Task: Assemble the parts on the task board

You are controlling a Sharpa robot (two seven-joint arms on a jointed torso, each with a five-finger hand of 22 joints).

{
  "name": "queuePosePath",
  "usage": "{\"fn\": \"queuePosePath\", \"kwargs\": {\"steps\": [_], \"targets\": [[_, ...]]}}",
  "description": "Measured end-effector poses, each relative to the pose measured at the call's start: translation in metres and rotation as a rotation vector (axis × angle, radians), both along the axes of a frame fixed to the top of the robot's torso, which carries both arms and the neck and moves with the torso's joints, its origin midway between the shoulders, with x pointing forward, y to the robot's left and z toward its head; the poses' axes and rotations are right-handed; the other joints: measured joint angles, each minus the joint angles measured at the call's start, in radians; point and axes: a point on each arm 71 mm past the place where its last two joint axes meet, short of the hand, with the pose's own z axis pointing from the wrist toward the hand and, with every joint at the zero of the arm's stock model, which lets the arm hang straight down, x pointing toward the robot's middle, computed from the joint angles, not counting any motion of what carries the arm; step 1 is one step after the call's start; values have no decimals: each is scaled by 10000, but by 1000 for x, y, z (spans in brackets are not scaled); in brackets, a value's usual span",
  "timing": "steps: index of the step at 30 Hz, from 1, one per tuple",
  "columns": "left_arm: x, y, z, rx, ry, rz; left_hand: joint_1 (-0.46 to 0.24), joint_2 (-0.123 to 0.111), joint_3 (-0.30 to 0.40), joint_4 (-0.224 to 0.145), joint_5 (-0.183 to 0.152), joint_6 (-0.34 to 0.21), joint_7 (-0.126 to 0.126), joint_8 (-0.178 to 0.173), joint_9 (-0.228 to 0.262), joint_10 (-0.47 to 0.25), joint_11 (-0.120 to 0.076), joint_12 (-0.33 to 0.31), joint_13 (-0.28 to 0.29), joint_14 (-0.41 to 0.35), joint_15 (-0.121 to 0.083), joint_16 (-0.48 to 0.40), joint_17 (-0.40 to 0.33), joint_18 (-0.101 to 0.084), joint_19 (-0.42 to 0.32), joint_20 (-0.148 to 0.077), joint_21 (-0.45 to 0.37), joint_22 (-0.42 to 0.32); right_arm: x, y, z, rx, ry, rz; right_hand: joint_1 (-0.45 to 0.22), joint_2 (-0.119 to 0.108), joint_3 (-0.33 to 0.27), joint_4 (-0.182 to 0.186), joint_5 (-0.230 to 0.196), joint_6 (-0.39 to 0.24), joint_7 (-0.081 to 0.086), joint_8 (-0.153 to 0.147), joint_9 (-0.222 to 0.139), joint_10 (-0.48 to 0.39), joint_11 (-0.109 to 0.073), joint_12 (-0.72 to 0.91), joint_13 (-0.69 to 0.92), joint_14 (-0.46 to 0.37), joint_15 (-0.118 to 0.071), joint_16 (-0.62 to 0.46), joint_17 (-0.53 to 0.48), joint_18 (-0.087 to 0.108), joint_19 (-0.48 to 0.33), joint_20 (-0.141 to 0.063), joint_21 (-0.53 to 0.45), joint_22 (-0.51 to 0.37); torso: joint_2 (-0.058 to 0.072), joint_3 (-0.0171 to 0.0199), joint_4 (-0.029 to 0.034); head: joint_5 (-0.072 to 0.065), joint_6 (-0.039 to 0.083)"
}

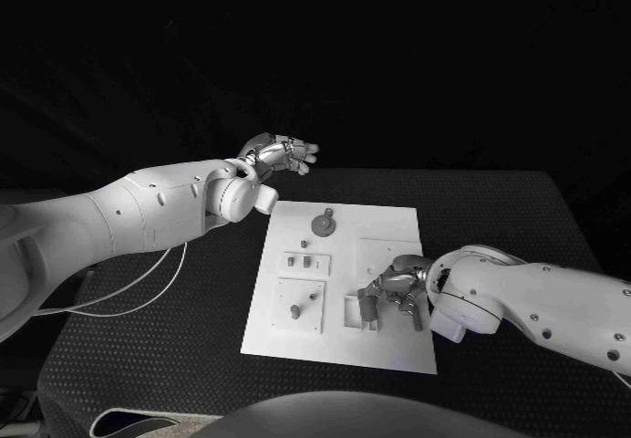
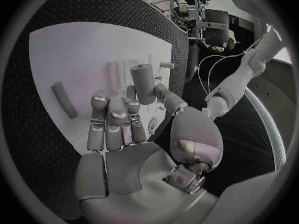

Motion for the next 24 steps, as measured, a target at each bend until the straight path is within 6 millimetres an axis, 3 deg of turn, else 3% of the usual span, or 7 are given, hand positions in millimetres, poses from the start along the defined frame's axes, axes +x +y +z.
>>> {"fn": "queuePosePath", "kwargs": {"steps": [17, 24], "targets": [[0, -2, 0, -10, 6, -33, 0, 0, -4, 4, 0, 0, 0, 0, -9, 0, 0, 0, -1, 0, 0, 0, 19, 0, 0, 0, -39, 7, -2, 7, -14, -76, 312, -28, -39, -41, 0, 0, 0, 1, 0, -10, -37, -1, 1, -38, 33, -15, -10, 0, -1, 0, 13, 15, 1, -4, 6, 13, -14, 72, -58], [0, -3, 0, -14, 7, -45, 0, 0, -24, 24, 0, 0, 0, 0, -8, 0, 0, 0, 0, 0, 0, 0, 19, 0, 0, 0, -39, 7, -1, 10, -15, -85, 324, -8, -145, -40, -54, 53, 0, 22, 20, -59, -31, 0, 2, -42, 64, -15, -9, 0, -12, -1, 14, 16, 2, -15, 7, 19, -26, 95, -11]]}}
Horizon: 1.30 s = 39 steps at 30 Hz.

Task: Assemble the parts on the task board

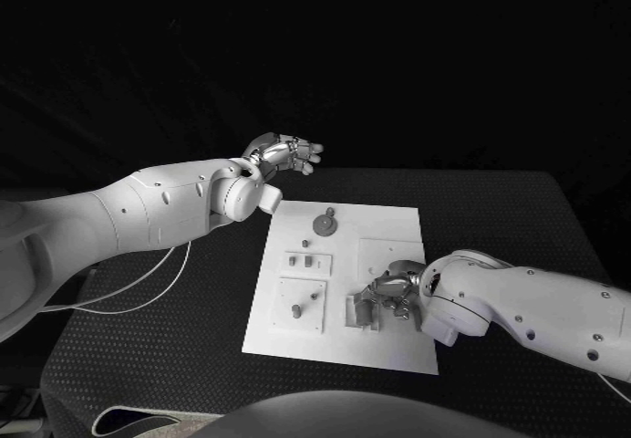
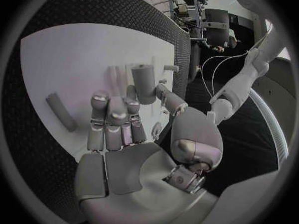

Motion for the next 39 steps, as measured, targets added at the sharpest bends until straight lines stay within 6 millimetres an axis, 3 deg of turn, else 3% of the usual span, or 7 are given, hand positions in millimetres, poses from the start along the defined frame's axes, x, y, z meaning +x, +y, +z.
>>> {"fn": "queuePosePath", "kwargs": {"steps": [11, 21, 33, 39], "targets": [[0, 0, 0, 5, 4, 10, 0, 0, 0, 0, 0, 0, 0, 0, 1, 0, 0, 38, 0, 0, 0, 0, 8, 0, 0, 0, 0, 8, 0, 1, -2, 7, -2, -15, -418, -140, -192, 151, 8, 26, 22, -7, -1, 1, 1, -39, 52, 0, 3, 0, -12, 7, 1, 1, 3, -26, 3, 0, 12, 47, -46], [0, 1, 0, 9, 10, 18, 0, 0, 0, 0, 0, -36, 37, 0, -8, 0, 0, 38, -1, 0, 0, 0, 18, 0, 0, 0, 0, 7, -1, 2, -2, -28, 33, 120, -749, -382, -853, -118, 8, -81, 105, -115, 1, -86, 29, -149, 110, -105, -9, -2, -22, 29, -135, 9, 3, -64, 3, -9, 7, 94, -83], [0, 1, 0, 8, 11, 14, 0, 0, 0, 0, 0, -68, 5, 0, -18, 0, 0, 38, 0, 0, 0, 0, 30, 0, 0, 0, 0, 18, -2, 3, -2, -84, 3, 319, -729, -363, -942, -167, 8, -104, 92, -119, 25, -133, 54, -150, 133, -109, -8, -3, -31, 37, -202, -19, 3, -86, 3, -6, -1, 105, -118], [0, 1, 0, 12, 10, 23, 0, 0, 0, 0, 0, -68, 5, -1, -18, 0, 0, 78, 0, 0, 0, 0, 29, 0, 0, 0, 0, 17, -3, 3, -2, -113, -110, 413, -429, -64, -815, -294, 8, -121, 74, -120, 47, -133, 54, -150, 152, -109, -7, -2, -31, 37, -215, -7, 3, -101, 4, -3, -1, 105, -126]]}}
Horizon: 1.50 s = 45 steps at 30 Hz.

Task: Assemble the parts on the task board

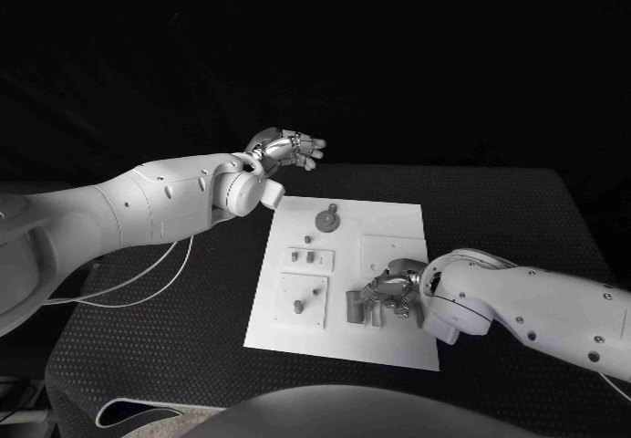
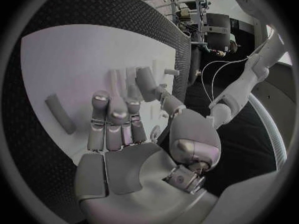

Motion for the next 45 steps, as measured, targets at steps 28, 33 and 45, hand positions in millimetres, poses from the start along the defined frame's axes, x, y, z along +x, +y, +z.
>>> {"fn": "queuePosePath", "kwargs": {"steps": [28, 33, 45], "targets": [[0, 3, 0, 22, 4, 57, 0, 0, 0, 0, 0, 0, 0, -1, 1, -36, 36, 0, 6, 0, 0, -41, 16, 0, 0, 0, -39, -4, 3, -11, 47, 1734, -6783, 4480, 4469, -1104, -555, -437, 26, -1685, 572, -790, -161, -1602, 514, -352, 55, -1629, 572, -464, 18, 5, -1573, 664, -550, -132, 1, 19, -11, 35, 100], [0, 3, 0, 20, 5, 50, 0, 0, 0, 0, 0, 0, 0, -1, 2, -36, 36, 0, 6, 0, 0, -41, 26, 0, 0, 0, -39, -4, -3, 2, 51, 1688, -7767, 6080, 5662, -1319, 804, -385, 0, -2105, 92, -929, -192, -2239, 270, -350, -13, -2285, 427, -506, -20, 130, -2076, 969, -696, -99, 1, 21, -13, 26, 106], [0, 2, 0, 18, 4, 39, 0, 0, 0, 0, 0, 0, 0, -2, 2, -36, 36, 0, 4, 0, 0, -41, 34, 0, 0, 0, -39, -6, -15, 28, 45, 1213, -8775, 8338, 6421, -1450, 2540, -315, 1, -2417, -583, -843, -187, -2776, 368, 228, 1, -2841, 538, 199, 97, -21, -2266, 1094, -344, 128, 5, 12, 8, 12, 58]]}}
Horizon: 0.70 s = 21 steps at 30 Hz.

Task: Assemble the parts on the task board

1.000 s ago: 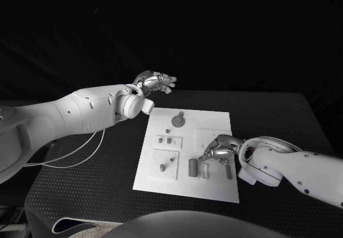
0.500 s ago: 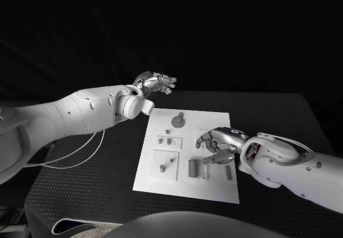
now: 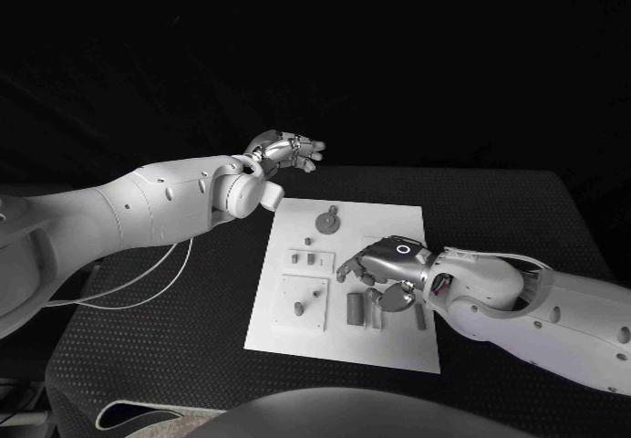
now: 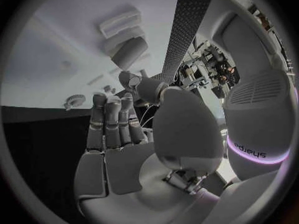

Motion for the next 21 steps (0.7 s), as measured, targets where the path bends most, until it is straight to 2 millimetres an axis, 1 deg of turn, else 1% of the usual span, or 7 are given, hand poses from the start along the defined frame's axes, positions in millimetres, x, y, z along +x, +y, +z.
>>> {"fn": "queuePosePath", "kwargs": {"steps": [1, 3, 12, 15, 16, 18, 21], "targets": [[0, 0, 0, 1, 0, 2, 0, 0, 0, 0, 0, 0, 0, 0, 0, 0, 0, 0, 0, 0, 0, 0, 0, 0, 0, 0, 0, 0, -1, 1, -1, -49, -24, 63, 6, 6, 81, 7, 0, 24, -24, 0, 8, -30, -29, 15, 0, -8, -7, 40, 0, 0, 19, 19, 21, 0, 1, -3, 2, 11, -9], [0, 0, 0, 2, 0, 3, 0, 0, 0, 0, 0, 0, 0, 0, -5, 0, 0, 0, -1, 0, 0, 0, 0, 0, 0, 0, 0, 0, -3, 5, -4, -154, -60, 211, 91, 13, 206, 29, 0, 33, -33, 59, 10, -65, 6, 99, 0, -26, 10, 97, 0, 0, 35, 35, 22, 0, 1, -9, 5, 28, -22], [0, 0, 0, -3, 3, -10, 0, 0, 0, 0, 0, 0, 0, 0, -9, 0, 0, 38, -1, 0, 0, 0, -1, 0, 0, 0, 0, -1, -8, 8, -17, -601, 62, 441, 91, 12, 269, 84, 0, 33, -33, 172, 48, -136, 7, 325, -38, -119, 28, 368, -36, 1, 35, 35, 193, -1, 0, -18, 8, 74, -88], [0, 0, 0, -3, 4, -11, 0, 0, 0, 0, 0, 0, 0, 0, -9, 0, 0, 38, -1, 0, 0, 0, 9, 0, 0, 0, 0, -1, -11, 9, -22, -720, 147, 486, 91, 12, 329, 68, 0, 35, -30, 204, 55, -136, 7, 393, -51, -139, 8, 430, -54, 1, -2, 72, 207, -1, 0, -21, 7, 83, -102], [0, 0, 0, -3, 4, -11, 0, 0, 0, 0, 0, 0, 0, -1, -9, 0, 0, 38, -1, 0, 0, 0, 9, 0, 0, 0, 0, 0, -11, 9, -24, -753, 168, 501, 91, 12, 329, 69, 0, 56, -10, 205, 55, -140, 2, 393, -60, -154, -6, 445, -57, 15, -2, 72, 239, -2, 0, -20, 7, 91, -109], [0, 0, 0, -3, 4, -11, 0, 0, 0, 0, 0, 0, 0, 0, -9, 0, 0, 38, -1, 0, 0, 0, 9, 0, 0, 0, 0, 5, -12, 10, -26, -818, 191, 530, 91, 12, 329, 69, 0, 73, 5, 234, 54, -172, -30, 442, -68, -154, -6, 489, -73, 157, -3, 72, 270, -2, 0, -22, 5, 101, -124], [0, 0, 0, -3, 6, -12, 0, 0, 0, 0, 0, 0, 0, -1, -8, 0, 0, 38, -2, 0, 0, 0, 9, 0, 0, 0, 0, 7, -11, 9, -27, -952, 183, 539, 91, 12, 329, 68, 0, 73, 5, 261, 65, -208, 6, 449, -83, -154, -6, 495, -86, 156, -3, 72, 270, -2, 0, -23, 2, 109, -136]]}}
